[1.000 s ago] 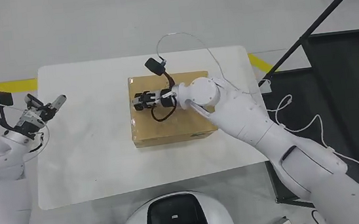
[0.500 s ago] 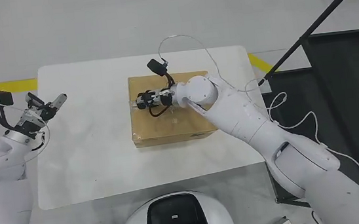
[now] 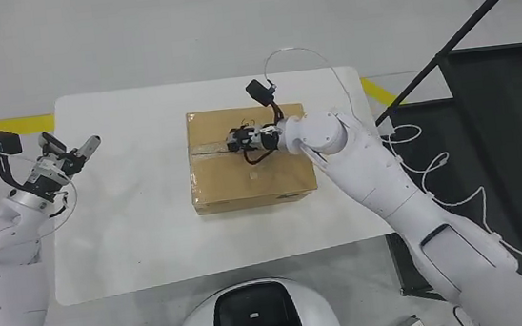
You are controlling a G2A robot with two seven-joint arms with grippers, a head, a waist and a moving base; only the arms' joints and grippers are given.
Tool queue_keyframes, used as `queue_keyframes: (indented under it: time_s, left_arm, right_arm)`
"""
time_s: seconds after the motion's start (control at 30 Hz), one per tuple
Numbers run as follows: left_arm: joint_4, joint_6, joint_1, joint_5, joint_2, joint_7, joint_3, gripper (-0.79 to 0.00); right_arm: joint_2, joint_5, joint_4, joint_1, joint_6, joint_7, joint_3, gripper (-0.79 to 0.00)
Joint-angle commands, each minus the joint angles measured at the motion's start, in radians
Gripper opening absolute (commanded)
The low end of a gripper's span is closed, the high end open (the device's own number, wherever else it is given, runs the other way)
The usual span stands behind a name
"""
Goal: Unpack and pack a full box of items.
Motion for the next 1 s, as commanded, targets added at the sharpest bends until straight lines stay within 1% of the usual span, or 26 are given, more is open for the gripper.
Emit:
queue_keyframes:
  time_s: [0.0, 0.23, 0.57, 0.8, 0.97]
  left_arm:
    - [-0.004, -0.002, 0.001, 0.004, 0.001, 0.006, 0.007, 0.000]
    - [-0.013, -0.001, 0.001, 0.020, 0.004, 0.024, 0.031, 0.000]
    - [-0.018, -0.003, -0.008, 0.035, 0.009, 0.041, 0.056, 0.000]
    - [-0.018, -0.002, -0.018, 0.043, 0.012, 0.040, 0.075, 0.000]
    - [-0.013, 0.003, -0.022, 0.047, 0.014, 0.047, 0.086, 0.000]
  right_arm:
    - [0.014, -0.019, -0.029, -0.024, 0.025, 0.006, 0.035, -0.785]
    - [0.055, -0.060, -0.114, -0.109, 0.069, 0.042, 0.148, -0.785]
    - [0.095, -0.122, -0.164, -0.167, 0.144, 0.097, 0.263, -0.785]
    - [0.115, -0.113, -0.154, -0.214, 0.135, 0.099, 0.348, -0.785]
    - [0.133, -0.118, -0.182, -0.262, 0.123, 0.096, 0.415, -0.785]
